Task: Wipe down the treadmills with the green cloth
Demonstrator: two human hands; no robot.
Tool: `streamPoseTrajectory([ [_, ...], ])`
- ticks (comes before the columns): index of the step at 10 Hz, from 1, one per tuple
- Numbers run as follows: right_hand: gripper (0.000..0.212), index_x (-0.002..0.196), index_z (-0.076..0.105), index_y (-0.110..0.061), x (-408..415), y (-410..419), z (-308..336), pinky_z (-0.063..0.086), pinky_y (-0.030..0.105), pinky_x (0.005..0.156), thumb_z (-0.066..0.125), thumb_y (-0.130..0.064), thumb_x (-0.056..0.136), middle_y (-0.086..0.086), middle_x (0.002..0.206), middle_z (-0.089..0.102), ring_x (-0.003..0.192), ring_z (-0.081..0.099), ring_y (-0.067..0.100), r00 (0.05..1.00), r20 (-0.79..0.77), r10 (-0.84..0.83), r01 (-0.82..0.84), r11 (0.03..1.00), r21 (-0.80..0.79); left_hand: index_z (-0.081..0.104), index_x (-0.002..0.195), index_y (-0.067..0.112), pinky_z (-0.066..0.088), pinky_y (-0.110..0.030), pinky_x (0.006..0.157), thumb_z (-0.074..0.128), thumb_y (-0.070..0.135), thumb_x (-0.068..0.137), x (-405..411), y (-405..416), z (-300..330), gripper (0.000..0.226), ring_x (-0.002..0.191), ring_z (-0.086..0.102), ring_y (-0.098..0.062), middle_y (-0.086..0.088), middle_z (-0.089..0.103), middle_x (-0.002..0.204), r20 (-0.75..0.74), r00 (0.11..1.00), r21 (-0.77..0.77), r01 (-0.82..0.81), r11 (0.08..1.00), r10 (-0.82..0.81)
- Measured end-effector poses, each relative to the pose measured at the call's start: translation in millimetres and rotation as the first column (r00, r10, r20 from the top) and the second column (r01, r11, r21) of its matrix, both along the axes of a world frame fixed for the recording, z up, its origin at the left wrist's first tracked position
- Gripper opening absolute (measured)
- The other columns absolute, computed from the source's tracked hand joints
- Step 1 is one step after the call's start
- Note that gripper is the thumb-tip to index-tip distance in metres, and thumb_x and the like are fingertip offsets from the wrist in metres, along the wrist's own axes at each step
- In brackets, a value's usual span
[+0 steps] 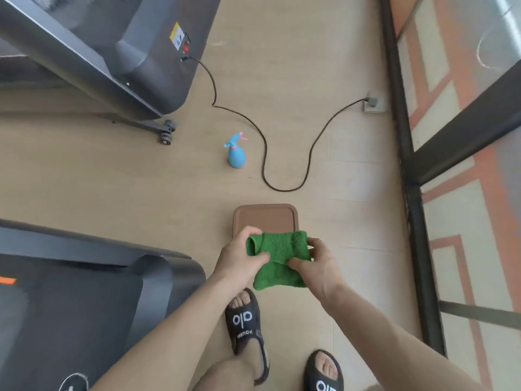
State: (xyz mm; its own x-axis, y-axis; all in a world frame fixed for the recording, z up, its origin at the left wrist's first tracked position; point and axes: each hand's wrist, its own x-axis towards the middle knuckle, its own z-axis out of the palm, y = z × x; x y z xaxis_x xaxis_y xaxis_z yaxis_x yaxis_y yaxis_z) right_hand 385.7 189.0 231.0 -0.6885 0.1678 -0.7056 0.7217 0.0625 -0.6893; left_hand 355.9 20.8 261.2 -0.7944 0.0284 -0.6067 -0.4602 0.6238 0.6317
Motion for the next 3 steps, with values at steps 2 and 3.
streamPoseTrajectory([
  [2, 0.049, 0.134, 0.049, -0.012, -89, -7, -170, 0.051, 0.031, 0.082, 0.065, -0.027, 0.090, 0.007, 0.112, 0.065, 0.100, 0.063, 0.025, 0.977, 0.007, 0.214, -0.209, 0.948, 0.239, 0.024, 0.154, 0.037, 0.040, -0.027, 0.099, 0.066, 0.040, 0.092, -83, -15, -167, 0.075, 0.129, 0.050, -0.023, -0.003, 0.043, 0.150, 0.086, 0.977, -0.181, 0.207, 0.961, -0.194],
  [3, 0.053, 0.143, 0.038, -0.007, -118, 3, -221, 0.045, 0.035, 0.093, 0.052, -0.034, 0.099, 0.018, 0.128, 0.057, 0.115, 0.056, 0.031, 0.947, 0.047, 0.318, -0.304, 0.839, 0.451, -0.010, 0.159, 0.032, 0.040, -0.046, 0.109, 0.062, 0.043, 0.092, -104, -28, -212, 0.099, 0.141, 0.033, -0.032, -0.013, 0.018, 0.161, 0.254, 0.922, -0.477, 0.383, 0.791, -0.293],
])
